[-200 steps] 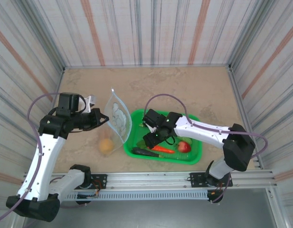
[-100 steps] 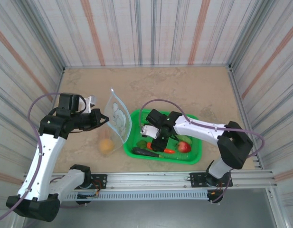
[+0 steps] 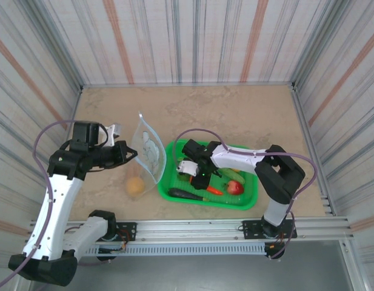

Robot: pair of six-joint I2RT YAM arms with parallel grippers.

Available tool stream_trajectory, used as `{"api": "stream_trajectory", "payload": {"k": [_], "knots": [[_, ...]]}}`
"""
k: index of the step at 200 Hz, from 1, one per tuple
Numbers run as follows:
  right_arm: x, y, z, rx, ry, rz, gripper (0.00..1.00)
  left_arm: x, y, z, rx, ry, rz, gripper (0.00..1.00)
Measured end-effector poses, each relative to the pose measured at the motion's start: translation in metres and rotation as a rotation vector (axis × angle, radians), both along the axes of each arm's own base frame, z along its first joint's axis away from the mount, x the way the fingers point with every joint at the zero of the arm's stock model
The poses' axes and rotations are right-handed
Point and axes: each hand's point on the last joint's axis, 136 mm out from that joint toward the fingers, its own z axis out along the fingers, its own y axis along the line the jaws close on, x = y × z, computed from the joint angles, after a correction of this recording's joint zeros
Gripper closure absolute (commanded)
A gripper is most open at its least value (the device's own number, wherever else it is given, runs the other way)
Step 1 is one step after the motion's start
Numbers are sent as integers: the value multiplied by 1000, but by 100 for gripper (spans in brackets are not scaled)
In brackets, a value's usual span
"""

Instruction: Place the food in the zip-top bag and seal the zipper

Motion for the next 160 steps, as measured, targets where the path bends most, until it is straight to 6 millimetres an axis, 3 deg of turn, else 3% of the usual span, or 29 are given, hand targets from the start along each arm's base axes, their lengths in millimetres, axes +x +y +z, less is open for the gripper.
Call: {"api": "stream_trajectory", "payload": {"k": [38, 77, 112, 141, 160], "knots": [[5, 3, 7, 26, -34, -21, 66, 0, 0, 0, -1, 3, 0, 100], [10, 8, 46, 128, -98, -68, 66, -2, -4, 1, -20, 9, -15, 100], [17, 9, 109, 324, -159, -156, 70, -3, -9, 5, -49, 6, -36, 100], [29, 8, 179, 559, -231, -256, 77, -1, -12, 3, -63, 21, -49, 100], [34, 17, 227, 714, -259, -304, 75, 1, -15, 3, -80, 37, -54, 100]]}}
